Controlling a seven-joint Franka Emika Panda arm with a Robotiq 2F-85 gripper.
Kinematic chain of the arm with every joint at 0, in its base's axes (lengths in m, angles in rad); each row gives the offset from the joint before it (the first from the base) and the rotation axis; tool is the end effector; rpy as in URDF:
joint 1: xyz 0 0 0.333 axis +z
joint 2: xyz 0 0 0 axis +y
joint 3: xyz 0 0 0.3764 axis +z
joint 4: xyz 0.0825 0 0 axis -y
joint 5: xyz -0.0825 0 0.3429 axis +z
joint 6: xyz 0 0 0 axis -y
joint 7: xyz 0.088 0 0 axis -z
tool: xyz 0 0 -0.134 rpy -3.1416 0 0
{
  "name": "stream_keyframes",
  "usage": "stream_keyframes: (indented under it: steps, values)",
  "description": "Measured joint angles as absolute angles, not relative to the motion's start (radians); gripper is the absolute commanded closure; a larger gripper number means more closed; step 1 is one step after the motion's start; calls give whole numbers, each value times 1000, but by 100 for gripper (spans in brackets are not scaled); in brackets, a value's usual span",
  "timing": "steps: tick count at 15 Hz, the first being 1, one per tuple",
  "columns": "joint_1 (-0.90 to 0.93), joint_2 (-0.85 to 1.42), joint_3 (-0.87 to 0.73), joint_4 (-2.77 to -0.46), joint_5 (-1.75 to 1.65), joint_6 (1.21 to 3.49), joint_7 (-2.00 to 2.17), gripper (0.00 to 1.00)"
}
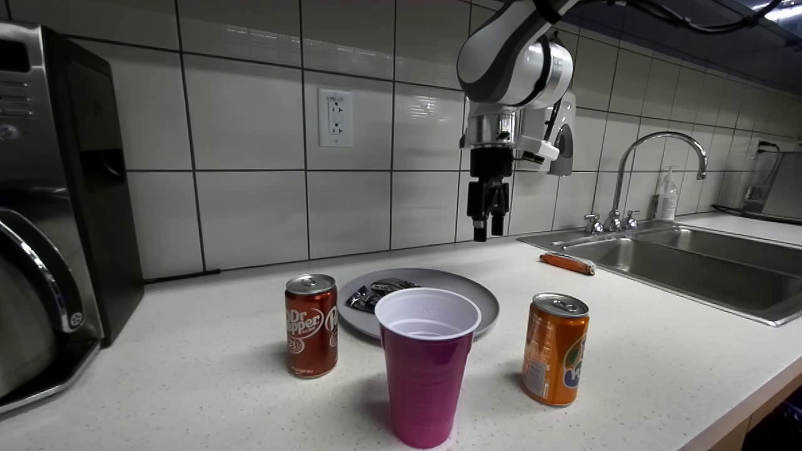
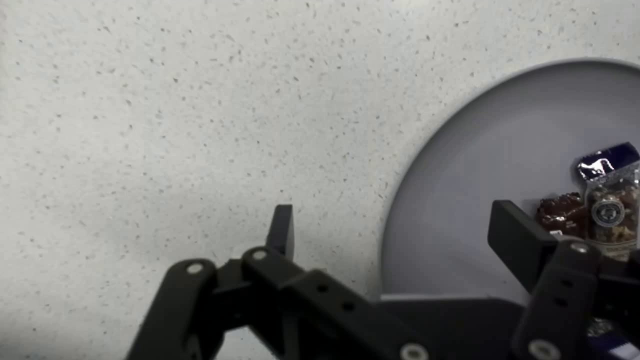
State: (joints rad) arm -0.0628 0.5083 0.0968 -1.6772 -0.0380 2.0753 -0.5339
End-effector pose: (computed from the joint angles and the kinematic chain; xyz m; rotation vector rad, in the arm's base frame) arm 0.6556 0.0107 0.3496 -2.9676 -0.8830 0.1556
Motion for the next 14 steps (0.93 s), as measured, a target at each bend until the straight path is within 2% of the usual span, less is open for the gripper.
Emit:
stream_keyframes:
  steps: [14]
  values:
    - [-133, 450, 15, -1767, -61, 2075, -759, 0]
